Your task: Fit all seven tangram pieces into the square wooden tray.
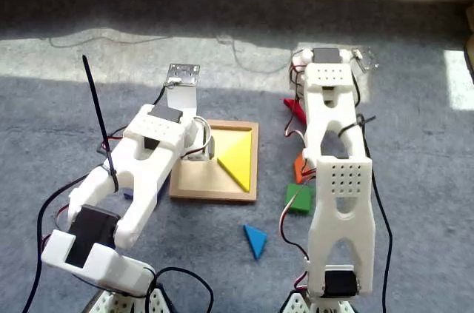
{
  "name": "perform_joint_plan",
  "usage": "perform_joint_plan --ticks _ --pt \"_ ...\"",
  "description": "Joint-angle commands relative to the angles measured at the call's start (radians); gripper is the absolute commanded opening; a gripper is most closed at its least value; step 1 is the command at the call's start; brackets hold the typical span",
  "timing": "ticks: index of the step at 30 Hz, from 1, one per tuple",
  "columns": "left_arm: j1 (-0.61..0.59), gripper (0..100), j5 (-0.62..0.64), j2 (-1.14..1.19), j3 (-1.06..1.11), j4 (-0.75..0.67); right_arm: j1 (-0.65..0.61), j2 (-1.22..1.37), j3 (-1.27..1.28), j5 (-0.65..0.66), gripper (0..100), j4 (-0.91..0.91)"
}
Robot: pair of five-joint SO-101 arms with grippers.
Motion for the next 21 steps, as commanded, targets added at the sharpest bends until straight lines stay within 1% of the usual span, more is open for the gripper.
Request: perform_joint_plan --ticks 1,4,11,13,16,19,21 --pt "-0.005 22 0.003 -0.036 -0.042 -0.014 0.038 -0.002 -0.021 0.084 13.9 0.027" --pt "-0.005 22 0.003 -0.036 -0.044 -0.014 0.062 -0.022 -0.041 0.091 13.4 0.125" --pt "-0.005 22 0.003 -0.036 -0.045 -0.014 0.074 -0.038 -0.223 0.103 13.2 0.349" --pt "-0.005 22 0.003 -0.036 -0.045 -0.014 0.074 -0.038 -0.271 0.164 13.1 0.394" --pt "-0.005 22 0.003 -0.036 -0.045 -0.014 0.079 -0.045 -0.309 0.269 13.0 0.398" --pt "-0.005 22 0.003 -0.036 -0.045 -0.014 0.104 -0.045 -0.317 0.425 11.8 0.398" --pt "-0.005 22 0.003 -0.036 -0.045 -0.014 0.116 -0.047 -0.317 0.555 6.9 0.398"
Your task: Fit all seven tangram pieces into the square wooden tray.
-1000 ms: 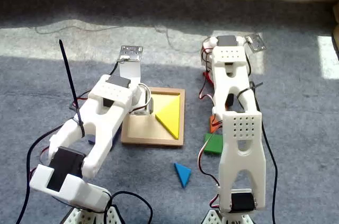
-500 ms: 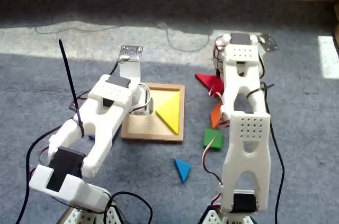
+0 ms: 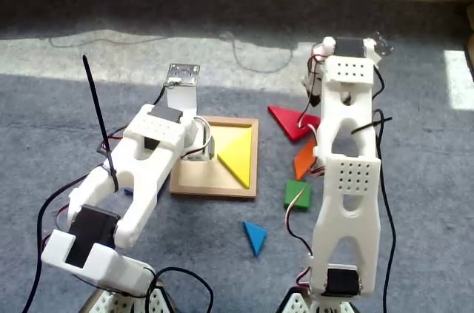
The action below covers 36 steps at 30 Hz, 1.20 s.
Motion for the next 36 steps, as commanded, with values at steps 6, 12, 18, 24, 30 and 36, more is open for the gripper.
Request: perform_joint_plan --ticks 6,12,18,24,30,36 --pt "-0.015 22 0.003 -0.036 -0.044 -0.014 0.016 -0.143 -0.062 0.571 0.5 0.027" --pt "-0.05 22 0.009 -0.036 -0.042 -0.014 0.012 -0.314 -0.054 0.835 0.5 0.028" --pt "-0.067 22 0.009 -0.036 -0.041 -0.014 -0.001 -0.495 0.24 1.209 0.5 0.027" --pt "-0.064 22 0.009 -0.035 -0.041 -0.014 -0.051 -0.575 0.544 1.544 1.2 0.022" --pt "-0.062 22 0.009 -0.035 -0.041 -0.014 -0.062 -0.575 0.662 1.771 22.1 -0.028" --pt "-0.062 22 0.009 -0.035 -0.039 -0.032 -0.088 -0.573 0.674 1.924 25.5 -0.077"
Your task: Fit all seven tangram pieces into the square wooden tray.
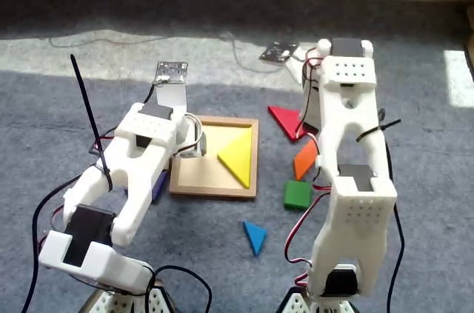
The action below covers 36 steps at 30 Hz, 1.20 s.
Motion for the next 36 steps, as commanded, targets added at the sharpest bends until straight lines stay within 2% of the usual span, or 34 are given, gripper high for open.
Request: perform_joint_plan --ticks 1,9,17,31,36 --pt "-0.007 22 0.009 -0.035 -0.039 -0.029 -0.039 -0.065 -0.002 0.095 26.2 -0.025" --pt "-0.007 22 0.009 -0.035 -0.039 -0.029 -0.085 0.064 -0.013 0.014 38.0 -0.025" --pt "-0.007 22 0.009 -0.035 -0.039 -0.031 -0.099 0.163 -0.015 0.06 38.0 -0.099" --pt "-0.005 22 0.009 -0.035 -0.039 -0.031 -0.065 0.176 -0.004 0.068 37.9 -0.246" --pt "-0.005 22 0.009 -0.035 -0.039 -0.031 -0.054 0.237 -0.012 0.141 37.8 -0.242"
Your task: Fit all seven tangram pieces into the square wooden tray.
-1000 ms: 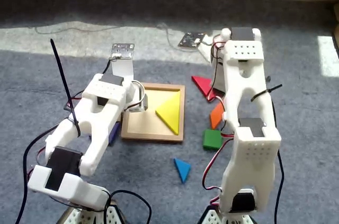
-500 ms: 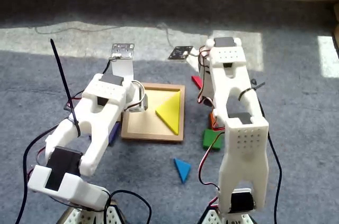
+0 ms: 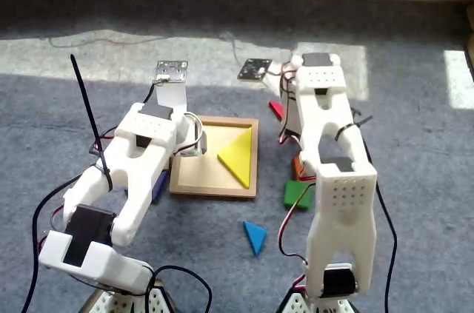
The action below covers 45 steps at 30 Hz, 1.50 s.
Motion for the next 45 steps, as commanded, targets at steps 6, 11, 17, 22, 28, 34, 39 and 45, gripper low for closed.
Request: perform_joint_plan --ticks 6,11,17,22,28,34,39,45 --pt "-0.005 22 0.009 -0.035 -0.041 -0.015 0.033 0.099 -0.015 0.052 37.8 -0.012" --pt "-0.005 22 0.009 -0.035 -0.041 -0.015 0.03 0.097 -0.016 0.052 29.4 -0.012" --pt "-0.004 22 0.009 -0.035 -0.042 -0.015 0.008 0.102 -0.056 0.052 9.5 -0.01" --pt "-0.005 22 0.009 -0.044 -0.041 -0.009 0.008 0.081 -0.079 0.052 7.4 -0.008" --pt "-0.016 22 0.009 -0.051 -0.048 -0.008 0.012 -0.01 -0.117 0.049 7.4 -0.008" --pt "-0.03 22 0.009 -0.189 0.022 -0.006 0.01 -0.058 -0.119 0.043 7.4 -0.008" --pt "-0.035 22 0.009 -0.323 0.145 -0.074 -0.016 -0.065 -0.125 -0.207 7.4 -0.061" --pt "-0.107 22 0.012 -0.403 0.229 -0.163 -0.064 -0.056 -0.217 -0.566 7.4 -0.298"
